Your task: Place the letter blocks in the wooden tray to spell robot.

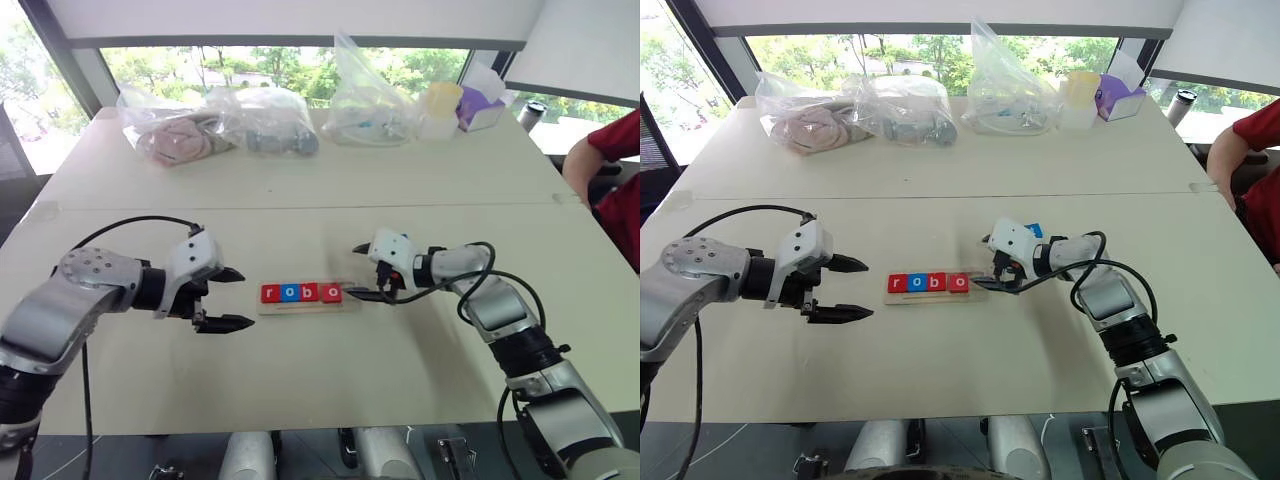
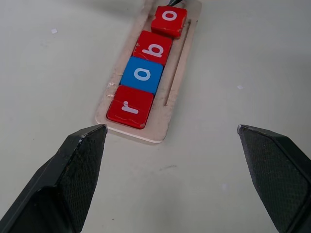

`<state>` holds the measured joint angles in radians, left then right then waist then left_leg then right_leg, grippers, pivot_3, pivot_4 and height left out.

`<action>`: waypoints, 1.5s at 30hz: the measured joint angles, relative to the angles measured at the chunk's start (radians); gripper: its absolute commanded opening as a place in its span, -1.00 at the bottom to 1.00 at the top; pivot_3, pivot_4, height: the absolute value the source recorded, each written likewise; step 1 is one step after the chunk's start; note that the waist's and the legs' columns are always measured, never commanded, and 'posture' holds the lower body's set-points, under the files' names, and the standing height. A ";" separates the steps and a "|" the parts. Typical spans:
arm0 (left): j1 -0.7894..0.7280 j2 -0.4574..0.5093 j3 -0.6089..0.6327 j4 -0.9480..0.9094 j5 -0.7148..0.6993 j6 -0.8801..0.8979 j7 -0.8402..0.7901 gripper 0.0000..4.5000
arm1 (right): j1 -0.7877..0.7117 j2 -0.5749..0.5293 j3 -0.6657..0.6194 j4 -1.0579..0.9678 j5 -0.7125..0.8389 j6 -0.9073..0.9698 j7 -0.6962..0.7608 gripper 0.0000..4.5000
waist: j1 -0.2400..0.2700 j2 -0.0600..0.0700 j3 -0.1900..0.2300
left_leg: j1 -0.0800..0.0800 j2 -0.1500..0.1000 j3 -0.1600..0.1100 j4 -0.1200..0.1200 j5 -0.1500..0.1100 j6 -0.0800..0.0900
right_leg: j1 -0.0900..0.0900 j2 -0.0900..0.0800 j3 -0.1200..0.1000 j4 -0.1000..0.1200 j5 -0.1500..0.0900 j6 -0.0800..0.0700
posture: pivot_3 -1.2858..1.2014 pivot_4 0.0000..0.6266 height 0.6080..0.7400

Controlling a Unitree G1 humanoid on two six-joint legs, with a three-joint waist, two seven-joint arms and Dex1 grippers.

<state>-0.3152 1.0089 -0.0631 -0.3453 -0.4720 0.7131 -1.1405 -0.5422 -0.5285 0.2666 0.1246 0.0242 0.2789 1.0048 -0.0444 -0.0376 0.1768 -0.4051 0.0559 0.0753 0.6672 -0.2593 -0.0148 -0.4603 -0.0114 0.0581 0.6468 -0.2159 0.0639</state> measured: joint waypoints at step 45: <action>0.012 -0.024 -0.002 0.029 0.029 -0.024 0.001 1.00 | 0.049 0.000 0.041 -0.063 -0.013 -0.077 -0.057 0.96 | -0.001 0.000 0.000 | 0.000 0.000 0.000 0.000 0.000 0.000 | 0.000 0.000 0.000 0.000 0.000 0.000 | 0.03 -0.52 1.00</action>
<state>-0.3035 0.9849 -0.0652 -0.3162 -0.4432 0.6891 -1.1399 -0.4928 -0.5282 0.3081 0.0617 0.0111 0.2020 0.9480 -0.0452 -0.0378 0.1767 -0.4055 0.0556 0.0752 0.6675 -0.2591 -0.0151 -0.4607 -0.0114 0.0586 0.6467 -0.2159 0.0638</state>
